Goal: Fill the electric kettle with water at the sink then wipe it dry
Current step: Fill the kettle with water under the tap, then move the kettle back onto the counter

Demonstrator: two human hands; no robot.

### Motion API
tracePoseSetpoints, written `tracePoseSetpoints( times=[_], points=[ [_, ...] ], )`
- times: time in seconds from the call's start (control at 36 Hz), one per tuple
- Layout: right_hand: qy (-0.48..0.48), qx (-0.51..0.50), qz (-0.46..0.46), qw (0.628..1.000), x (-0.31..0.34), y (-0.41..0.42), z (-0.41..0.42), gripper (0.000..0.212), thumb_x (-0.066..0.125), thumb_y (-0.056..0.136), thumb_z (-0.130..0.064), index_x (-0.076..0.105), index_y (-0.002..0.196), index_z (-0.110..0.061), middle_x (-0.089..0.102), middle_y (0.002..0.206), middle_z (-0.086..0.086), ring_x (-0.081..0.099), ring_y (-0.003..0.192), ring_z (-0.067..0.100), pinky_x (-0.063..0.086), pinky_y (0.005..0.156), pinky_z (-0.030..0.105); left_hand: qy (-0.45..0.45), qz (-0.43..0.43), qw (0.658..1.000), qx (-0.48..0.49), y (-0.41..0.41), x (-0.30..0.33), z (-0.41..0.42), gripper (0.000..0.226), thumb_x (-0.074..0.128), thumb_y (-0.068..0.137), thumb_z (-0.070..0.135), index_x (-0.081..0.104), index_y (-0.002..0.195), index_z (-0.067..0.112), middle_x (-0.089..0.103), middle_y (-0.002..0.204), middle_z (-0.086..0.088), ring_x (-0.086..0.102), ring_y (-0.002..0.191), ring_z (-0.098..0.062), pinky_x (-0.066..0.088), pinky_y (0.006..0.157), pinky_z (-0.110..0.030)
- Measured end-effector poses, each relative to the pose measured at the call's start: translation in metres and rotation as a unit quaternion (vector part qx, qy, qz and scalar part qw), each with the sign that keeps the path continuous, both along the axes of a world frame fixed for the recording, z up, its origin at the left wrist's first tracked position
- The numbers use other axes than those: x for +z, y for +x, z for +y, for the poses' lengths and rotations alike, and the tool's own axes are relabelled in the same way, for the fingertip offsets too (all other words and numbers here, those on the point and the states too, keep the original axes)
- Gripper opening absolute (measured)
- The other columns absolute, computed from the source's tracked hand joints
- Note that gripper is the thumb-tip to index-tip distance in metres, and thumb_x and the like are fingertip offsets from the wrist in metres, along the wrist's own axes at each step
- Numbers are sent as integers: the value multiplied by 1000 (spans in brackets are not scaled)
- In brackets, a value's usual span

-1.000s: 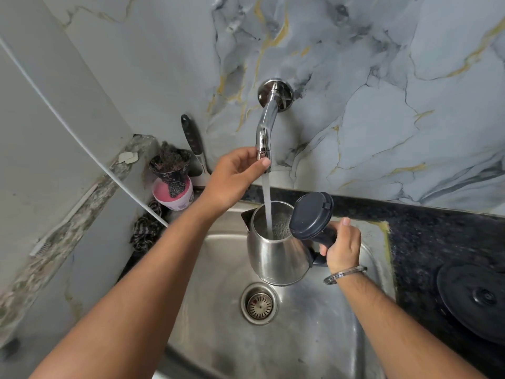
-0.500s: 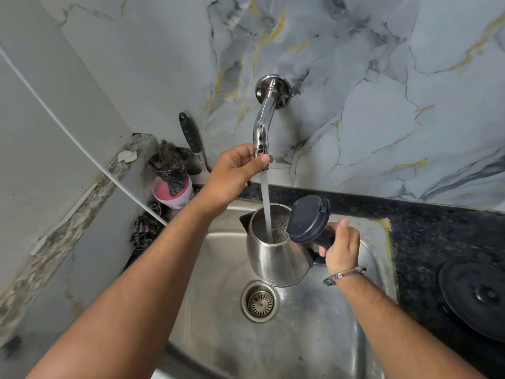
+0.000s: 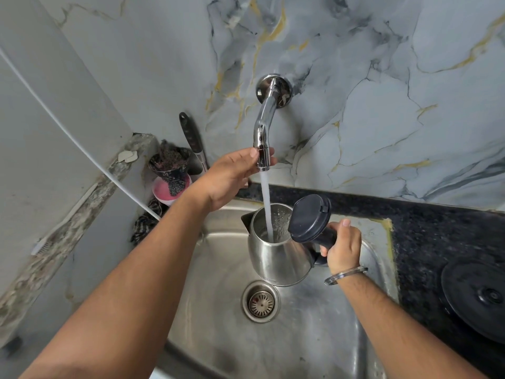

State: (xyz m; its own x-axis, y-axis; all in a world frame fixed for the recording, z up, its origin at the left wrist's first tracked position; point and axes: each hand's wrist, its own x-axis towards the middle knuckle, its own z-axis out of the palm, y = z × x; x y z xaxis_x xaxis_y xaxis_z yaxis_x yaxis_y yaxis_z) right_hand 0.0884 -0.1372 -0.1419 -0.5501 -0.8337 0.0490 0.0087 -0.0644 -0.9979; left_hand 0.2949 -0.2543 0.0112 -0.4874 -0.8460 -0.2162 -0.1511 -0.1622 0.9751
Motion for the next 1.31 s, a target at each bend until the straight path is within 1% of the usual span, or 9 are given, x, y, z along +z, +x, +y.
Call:
tracePoseSetpoints(
  times=[0.14,0.33,0.53,0.64,0.75,0.86,1.0,1.14,1.31],
  points=[
    [1,4,19,1000,0,1,3,72,26,86,-63,51,54,-4,49,49,8,47,34,5,33,34,14,-96,-33,972,214,-30,-2,13,24,80,88,27,61,86,13,71,72,11,68,72,-1,55,81,-27],
    [-6,9,19,1000,6,4,11,94,30,81,-79,50,57,10,47,49,12,44,34,8,33,34,14,-167,-112,911,359,-51,-8,27,52,78,63,70,61,86,25,71,77,10,69,73,-11,60,80,-50],
    [-20,10,36,999,26,2,30,85,27,85,-66,51,55,9,49,47,11,45,33,7,33,34,16,-273,-268,882,275,-44,5,72,85,72,82,61,43,147,13,57,143,-4,49,136,-25,35,116,-55],
    [-9,-17,52,998,40,0,52,82,27,86,-60,57,59,11,49,41,8,47,34,6,35,36,18,-351,-202,910,84,-53,25,120,82,53,83,71,42,152,28,52,151,5,42,144,-15,15,124,-47],
    [-37,-59,60,996,68,-3,85,47,33,87,-45,66,59,-26,59,51,-10,60,51,-5,46,47,14,-442,-296,839,-118,-63,33,150,70,52,87,72,50,148,37,52,154,0,36,151,-23,7,124,-66],
    [0,-84,49,995,70,-16,117,75,30,81,-59,62,70,7,59,60,14,56,41,2,40,37,15,-351,-189,915,-64,-53,32,160,63,45,85,55,63,139,27,66,140,3,57,133,-15,37,119,-48],
    [-19,-114,58,992,83,-33,166,72,22,87,-60,61,53,-11,51,35,-1,45,32,13,35,38,18,-91,-84,992,-21,-31,0,165,49,54,101,32,52,149,21,54,153,1,49,139,-11,32,125,-42],
    [-12,-135,24,990,94,-51,207,76,22,88,-61,55,49,-6,45,33,4,39,30,20,33,42,26,84,-37,986,-136,-45,-34,191,73,58,81,78,56,143,41,58,150,13,45,146,-13,23,125,-50],
    [-15,-136,66,988,100,-92,245,83,18,91,-61,56,52,2,43,37,15,39,31,22,33,42,26,112,-57,980,-156,-85,-33,227,46,53,82,72,65,123,54,57,148,12,34,150,-18,16,118,-53]
  ],
)
